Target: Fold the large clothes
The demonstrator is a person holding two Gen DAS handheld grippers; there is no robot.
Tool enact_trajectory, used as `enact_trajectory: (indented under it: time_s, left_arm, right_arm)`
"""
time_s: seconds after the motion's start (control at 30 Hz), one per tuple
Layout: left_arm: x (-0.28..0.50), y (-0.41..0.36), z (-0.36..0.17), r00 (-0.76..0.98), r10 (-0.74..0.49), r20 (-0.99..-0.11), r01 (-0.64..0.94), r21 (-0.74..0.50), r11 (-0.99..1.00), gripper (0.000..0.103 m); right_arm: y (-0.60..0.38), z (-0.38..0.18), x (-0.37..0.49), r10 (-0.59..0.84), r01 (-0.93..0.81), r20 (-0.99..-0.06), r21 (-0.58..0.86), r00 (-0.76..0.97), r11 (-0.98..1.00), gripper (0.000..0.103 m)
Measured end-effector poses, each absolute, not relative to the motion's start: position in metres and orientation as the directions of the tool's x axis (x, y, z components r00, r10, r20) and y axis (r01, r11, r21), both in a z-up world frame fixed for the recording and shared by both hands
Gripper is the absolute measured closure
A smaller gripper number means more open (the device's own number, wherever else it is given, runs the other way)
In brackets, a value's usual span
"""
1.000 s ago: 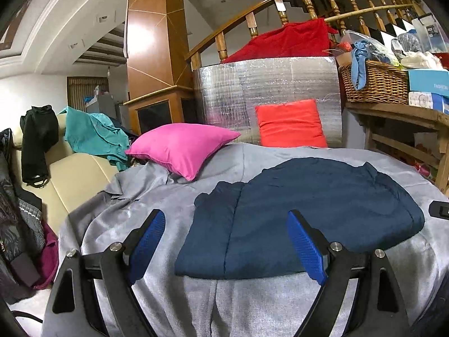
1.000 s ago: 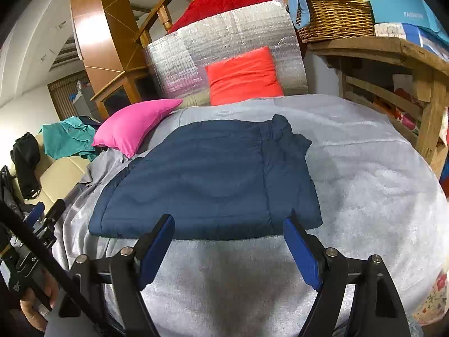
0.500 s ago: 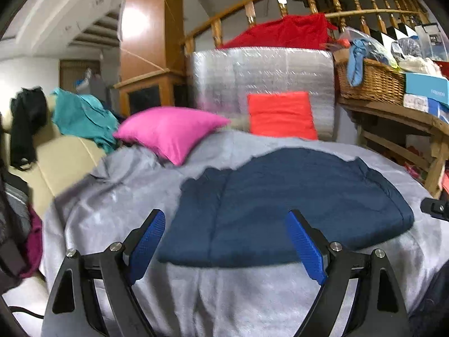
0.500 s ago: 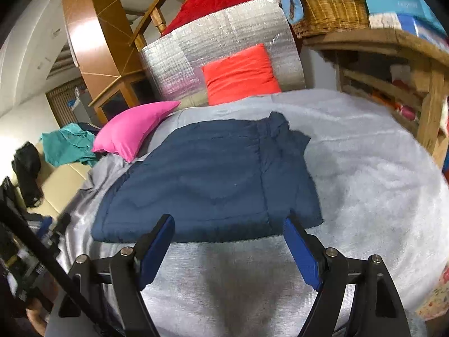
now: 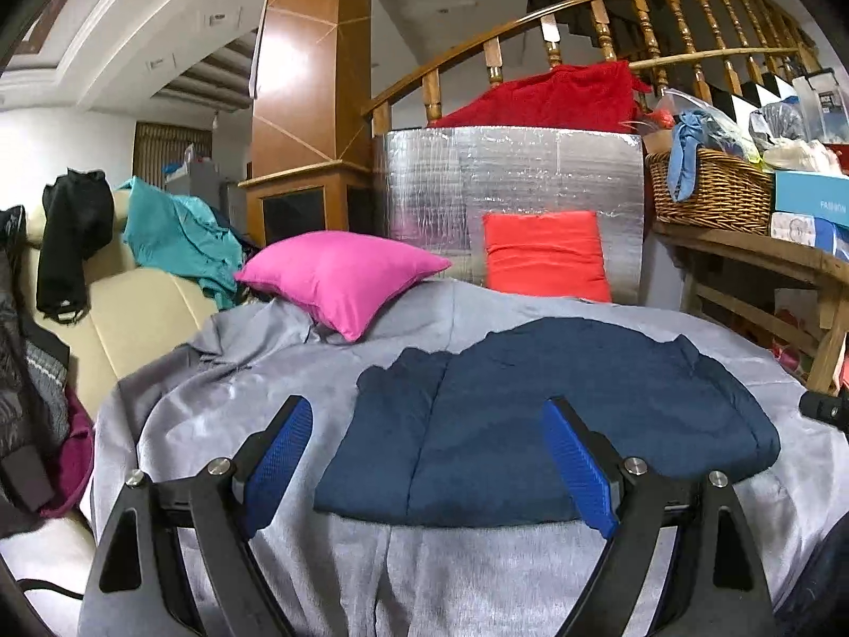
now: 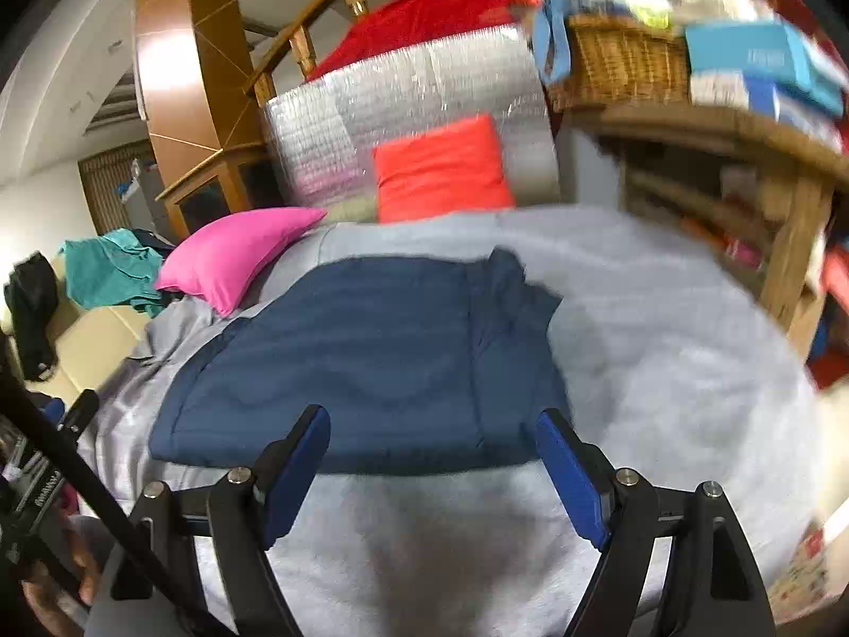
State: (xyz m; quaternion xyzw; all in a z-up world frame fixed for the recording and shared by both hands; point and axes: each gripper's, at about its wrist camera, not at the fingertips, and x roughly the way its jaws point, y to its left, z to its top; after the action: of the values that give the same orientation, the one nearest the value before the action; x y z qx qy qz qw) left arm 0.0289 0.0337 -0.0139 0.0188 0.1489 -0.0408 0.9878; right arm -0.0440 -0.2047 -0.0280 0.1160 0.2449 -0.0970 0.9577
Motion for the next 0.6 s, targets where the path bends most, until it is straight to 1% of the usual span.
enact_trajectory:
  time_s: [0.13, 0.3, 0.53, 0.6]
  left_arm:
    - [0.026, 0.032, -0.013, 0.942, -0.127, -0.31, 0.14, 0.019, 0.99, 0.015]
    - [0.014, 0.033, -0.009, 0.944, -0.17, -0.284, 0.172, -0.019, 0.985, 0.015]
    - [0.013, 0.03, -0.01, 0.951, -0.149, -0.269, 0.154, -0.001, 0.988, 0.015]
    - [0.011, 0.031, -0.011, 0.96, -0.134, -0.247, 0.138, -0.004, 0.99, 0.015]
  right_arm:
    - [-0.194, -0.022, -0.055, -0.158, 0.246, -0.447, 0.147, 0.881, 0.958, 0.02]
    - [-0.189, -0.019, -0.064, -0.164, 0.245, -0.418, 0.148, 0.893, 0.958, 0.02]
    - [-0.19, -0.026, -0.055, -0.12, 0.223, -0.458, 0.178, 0.881, 0.958, 0.02]
    - [-0.189, -0.026, -0.055, -0.126, 0.225, -0.455, 0.171, 0.881, 0.959, 0.02]
